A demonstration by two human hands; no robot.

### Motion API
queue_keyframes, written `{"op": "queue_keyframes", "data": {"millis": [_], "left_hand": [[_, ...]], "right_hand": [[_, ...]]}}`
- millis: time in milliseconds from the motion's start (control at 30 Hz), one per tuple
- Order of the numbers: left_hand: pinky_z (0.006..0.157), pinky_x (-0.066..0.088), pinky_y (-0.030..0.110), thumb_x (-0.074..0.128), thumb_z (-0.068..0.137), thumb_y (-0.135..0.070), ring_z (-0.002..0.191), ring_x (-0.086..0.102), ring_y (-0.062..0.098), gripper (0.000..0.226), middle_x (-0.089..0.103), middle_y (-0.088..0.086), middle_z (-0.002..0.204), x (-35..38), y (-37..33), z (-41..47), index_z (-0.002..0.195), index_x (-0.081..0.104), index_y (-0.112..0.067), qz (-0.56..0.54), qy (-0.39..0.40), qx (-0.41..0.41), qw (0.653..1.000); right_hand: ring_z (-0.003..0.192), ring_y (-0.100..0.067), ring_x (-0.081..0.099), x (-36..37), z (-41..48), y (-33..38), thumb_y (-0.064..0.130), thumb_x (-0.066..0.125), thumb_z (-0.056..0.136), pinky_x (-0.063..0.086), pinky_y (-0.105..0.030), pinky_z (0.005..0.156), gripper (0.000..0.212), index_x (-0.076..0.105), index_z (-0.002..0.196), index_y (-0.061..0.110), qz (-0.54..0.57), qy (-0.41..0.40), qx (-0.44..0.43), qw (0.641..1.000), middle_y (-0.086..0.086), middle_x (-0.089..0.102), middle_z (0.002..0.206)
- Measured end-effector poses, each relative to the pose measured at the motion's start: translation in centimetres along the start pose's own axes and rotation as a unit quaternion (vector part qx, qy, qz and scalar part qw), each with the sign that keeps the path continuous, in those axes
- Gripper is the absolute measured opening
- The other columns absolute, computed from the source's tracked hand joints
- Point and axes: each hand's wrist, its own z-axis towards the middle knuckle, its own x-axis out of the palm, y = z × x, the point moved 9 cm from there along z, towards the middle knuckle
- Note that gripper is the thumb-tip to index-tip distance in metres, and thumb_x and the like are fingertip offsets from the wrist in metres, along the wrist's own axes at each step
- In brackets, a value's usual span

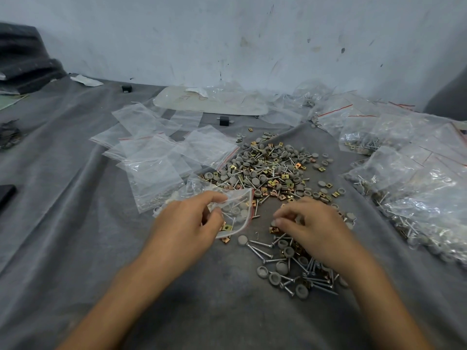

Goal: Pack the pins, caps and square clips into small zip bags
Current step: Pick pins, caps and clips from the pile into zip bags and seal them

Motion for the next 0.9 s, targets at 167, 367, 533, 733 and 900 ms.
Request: {"op": "queue_keyframes", "data": {"millis": [167,367,533,733,900], "left_hand": [[0.056,0.039,0.026,0.057,0.098,-0.032,0.066,0.06,0.003,0.025,0.063,-0.027,0.07,0.0,0.0,0.0,0.119,0.067,-0.041,0.006,0.0,-0.002,1.0],[0.055,0.036,0.024,0.057,0.099,-0.032,0.067,0.06,0.002,0.025,0.064,-0.027,0.071,0.0,-0.1,0.0,0.12,0.067,-0.041,0.008,0.003,-0.001,1.0],[0.057,0.042,0.026,0.057,0.099,-0.032,0.066,0.061,0.005,0.025,0.064,-0.025,0.071,0.0,-0.1,0.0,0.12,0.067,-0.04,0.008,0.007,0.001,1.0],[0.059,0.041,0.024,0.055,0.1,-0.038,0.067,0.062,0.002,0.025,0.065,-0.026,0.071,-0.1,-0.4,-0.2,0.121,0.068,-0.04,0.003,0.0,0.01,1.0],[0.062,0.047,0.026,0.057,0.099,-0.04,0.067,0.062,0.001,0.025,0.065,-0.025,0.069,0.0,-0.6,-0.2,0.12,0.068,-0.041,0.004,0.001,0.014,1.0]], "right_hand": [[0.097,-0.007,0.055,1.4,0.3,-0.5,0.046,0.069,0.091,0.051,-0.037,0.085,0.011,0.072,0.097,0.038,-0.094,0.04,0.027,0.994,0.018,0.058,0.097],[0.102,-0.011,0.054,1.6,0.4,-0.3,0.039,0.065,0.095,0.05,-0.038,0.088,0.005,0.069,0.097,0.037,-0.111,0.051,0.024,0.992,0.019,0.056,0.099],[0.101,-0.007,0.046,1.6,0.1,0.2,0.036,0.058,0.099,0.04,-0.03,0.084,0.008,0.055,0.092,0.039,-0.099,0.03,0.006,0.995,0.022,0.048,0.098],[0.069,-0.004,0.054,1.5,-0.2,2.7,0.035,0.056,0.101,0.042,-0.019,0.058,0.008,0.055,0.093,0.037,0.126,-0.011,-0.036,0.991,0.014,0.06,0.082],[0.062,-0.001,0.052,3.1,-0.5,4.7,0.036,0.064,0.096,0.041,-0.017,0.056,0.009,0.062,0.089,0.033,0.204,-0.001,-0.056,0.977,0.01,0.063,0.076]]}}
